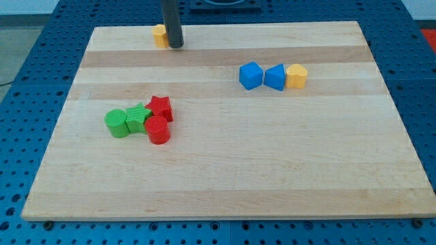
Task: Move the yellow hexagon to top left
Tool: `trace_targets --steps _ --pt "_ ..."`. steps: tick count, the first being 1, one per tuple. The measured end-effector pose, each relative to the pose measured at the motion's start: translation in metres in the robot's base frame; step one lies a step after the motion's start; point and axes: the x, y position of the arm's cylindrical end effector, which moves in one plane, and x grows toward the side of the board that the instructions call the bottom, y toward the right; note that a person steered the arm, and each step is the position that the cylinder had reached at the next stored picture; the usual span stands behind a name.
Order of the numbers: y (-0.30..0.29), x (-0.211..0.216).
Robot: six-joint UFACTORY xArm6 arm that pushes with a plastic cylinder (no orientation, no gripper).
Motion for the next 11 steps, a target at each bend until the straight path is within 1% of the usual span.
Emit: trace_targets --steps 1,2,3,5,6,7,8,9,11 --pt "0.008 0.0" --pt "0.031 -0.005" --pt "0.019 -0.015" --pt "-0.051 -0.022" --pt "-0.073 -0.022" --pt "-0.071 0.008" --pt "-0.076 0.01" --pt "-0.078 -0.02" --pt "-0.097 -0.028"
